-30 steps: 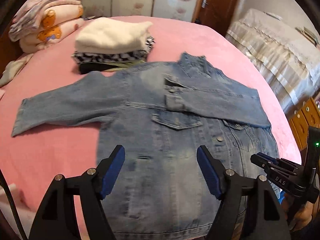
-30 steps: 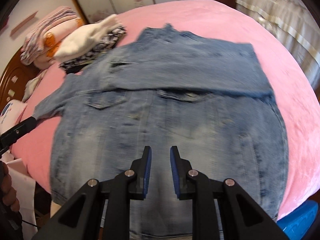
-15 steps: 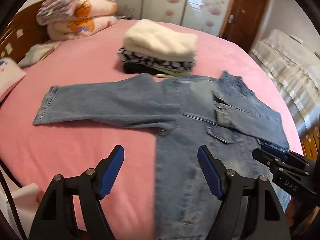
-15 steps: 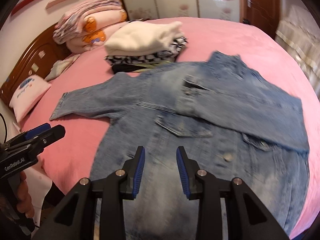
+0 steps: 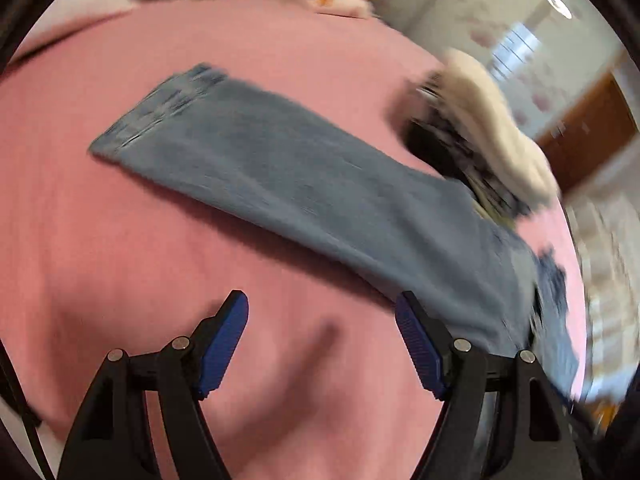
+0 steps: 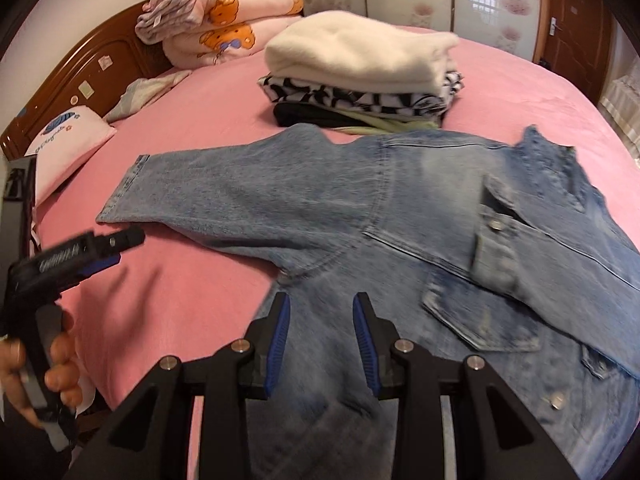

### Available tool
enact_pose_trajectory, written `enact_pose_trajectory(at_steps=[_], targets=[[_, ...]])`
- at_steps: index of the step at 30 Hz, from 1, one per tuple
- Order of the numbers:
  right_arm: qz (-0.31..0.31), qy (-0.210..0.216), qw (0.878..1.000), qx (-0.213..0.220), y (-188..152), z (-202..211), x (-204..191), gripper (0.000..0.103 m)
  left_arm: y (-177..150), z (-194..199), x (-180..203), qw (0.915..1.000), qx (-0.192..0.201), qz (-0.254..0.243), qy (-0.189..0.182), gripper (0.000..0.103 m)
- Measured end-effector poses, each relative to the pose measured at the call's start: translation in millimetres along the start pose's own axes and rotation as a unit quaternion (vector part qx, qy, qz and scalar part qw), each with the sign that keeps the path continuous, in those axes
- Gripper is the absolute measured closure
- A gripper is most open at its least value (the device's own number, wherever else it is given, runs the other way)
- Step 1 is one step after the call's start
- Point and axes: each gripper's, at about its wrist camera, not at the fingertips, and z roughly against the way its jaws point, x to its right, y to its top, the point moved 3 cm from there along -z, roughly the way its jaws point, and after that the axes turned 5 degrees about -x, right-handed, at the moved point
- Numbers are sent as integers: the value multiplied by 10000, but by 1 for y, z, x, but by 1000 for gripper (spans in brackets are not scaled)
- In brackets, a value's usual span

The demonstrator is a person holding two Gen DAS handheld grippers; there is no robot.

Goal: Fold large clothes

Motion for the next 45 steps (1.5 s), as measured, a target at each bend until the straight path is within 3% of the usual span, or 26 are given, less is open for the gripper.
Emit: enact_pose_trajectory(at_steps=[6,12,13,15,17,19,22,25,28,30,33,38,40,41,42,45], targets=[[-28,51,10000,-16,15,-25,-8,70,37,-27,-51,9949,185,976,-201,29],[-194,104,9997,-137,18,-44,-2,70,64,-42,-68,9870,516,1517,-134,30],[-238,109,9995,-161,17,-46,1,70,69,-45,-69,9859,537,1584,-103,35],[-320,114,9992,-187,16,-48,6,70,77,-49,-68,9853,554,1607,176,84],[-425,126,9988,-200,13,-48,14,70,80,-50,-61,9866,518,1530,235,97],[-549,135,9982,-213,9,-46,24,70,81,-39,-41,9879,758,1321,293,99],[-779,150,9966,-204,3,-39,42,70,78,-8,6,9898,1195,678,366,99],[-1046,108,9944,-107,-2,-27,65,70,65,19,75,9903,1385,-85,-17,99],[-1322,57,9912,50,-7,-9,90,70,37,33,152,9851,1377,-959,-385,99],[-1516,-4,9882,198,-13,6,109,70,6,35,211,9762,1243,-1633,-703,99],[-1820,-99,9824,410,-23,30,139,70,-43,21,276,9636,832,-2268,-1150,99],[-2264,-322,9717,595,-47,57,191,70,-124,-30,340,9450,22,-3020,-1253,97],[-2428,-439,9673,584,-59,62,211,70,-149,-55,353,9392,-371,-3198,-1193,86],[-2525,-498,9647,552,-67,63,222,70,-162,-69,355,9371,-582,-3269,-1079,75],[-2597,-528,9628,517,-72,64,230,70,-171,-76,357,9361,-691,-3308,-976,66],[-2778,-571,9581,410,-90,64,248,70,-191,-93,361,9264,-887,-3563,-833,52]])
